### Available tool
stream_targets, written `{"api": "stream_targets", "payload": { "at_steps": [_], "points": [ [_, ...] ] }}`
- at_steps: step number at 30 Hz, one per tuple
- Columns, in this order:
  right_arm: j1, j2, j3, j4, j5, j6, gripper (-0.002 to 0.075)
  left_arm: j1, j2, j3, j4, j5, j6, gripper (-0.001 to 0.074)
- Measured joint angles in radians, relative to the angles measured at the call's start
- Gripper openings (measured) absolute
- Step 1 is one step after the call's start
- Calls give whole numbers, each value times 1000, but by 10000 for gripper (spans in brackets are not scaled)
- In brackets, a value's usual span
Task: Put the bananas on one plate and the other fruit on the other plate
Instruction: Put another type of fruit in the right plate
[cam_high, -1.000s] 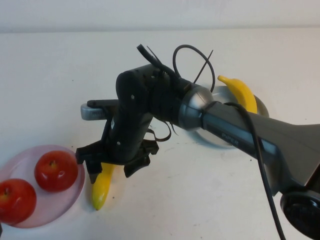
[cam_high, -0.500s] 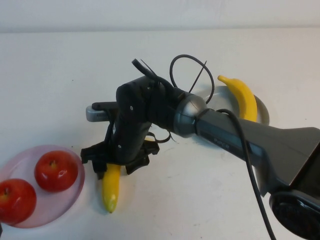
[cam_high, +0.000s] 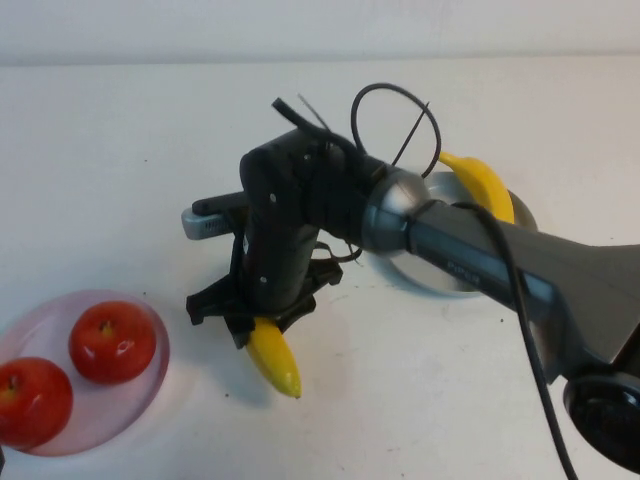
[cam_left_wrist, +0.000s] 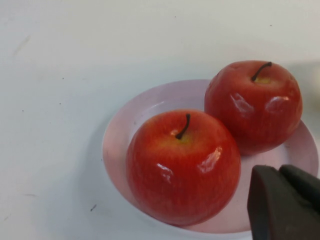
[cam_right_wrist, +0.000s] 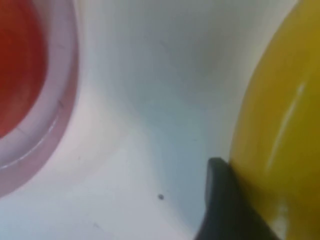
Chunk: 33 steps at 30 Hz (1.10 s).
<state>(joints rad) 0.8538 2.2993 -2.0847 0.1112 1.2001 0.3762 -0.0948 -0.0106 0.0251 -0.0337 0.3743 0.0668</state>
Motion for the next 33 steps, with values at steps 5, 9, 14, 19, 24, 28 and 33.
{"api": "stream_targets", "payload": {
  "at_steps": [5, 9, 14, 19, 24, 28, 33],
  "points": [
    [-38, -85, 0, -55, 23, -28, 308, 0, 0, 0, 0, 0, 0, -4],
    [-94, -133, -4, -132, 32, -54, 308, 0, 0, 0, 0, 0, 0, -4],
    [-223, -133, -5, -179, 33, -62, 308, 0, 0, 0, 0, 0, 0, -4],
    [-330, -90, -5, -181, 33, -62, 308, 0, 0, 0, 0, 0, 0, -4],
    [-376, -49, -5, -177, 34, -62, 308, 0, 0, 0, 0, 0, 0, -4],
    [-384, -21, -5, -177, 34, -62, 308, 0, 0, 0, 0, 0, 0, -4],
    [-385, -4, -5, -180, 34, -62, 308, 0, 0, 0, 0, 0, 0, -4]
  ]
}}
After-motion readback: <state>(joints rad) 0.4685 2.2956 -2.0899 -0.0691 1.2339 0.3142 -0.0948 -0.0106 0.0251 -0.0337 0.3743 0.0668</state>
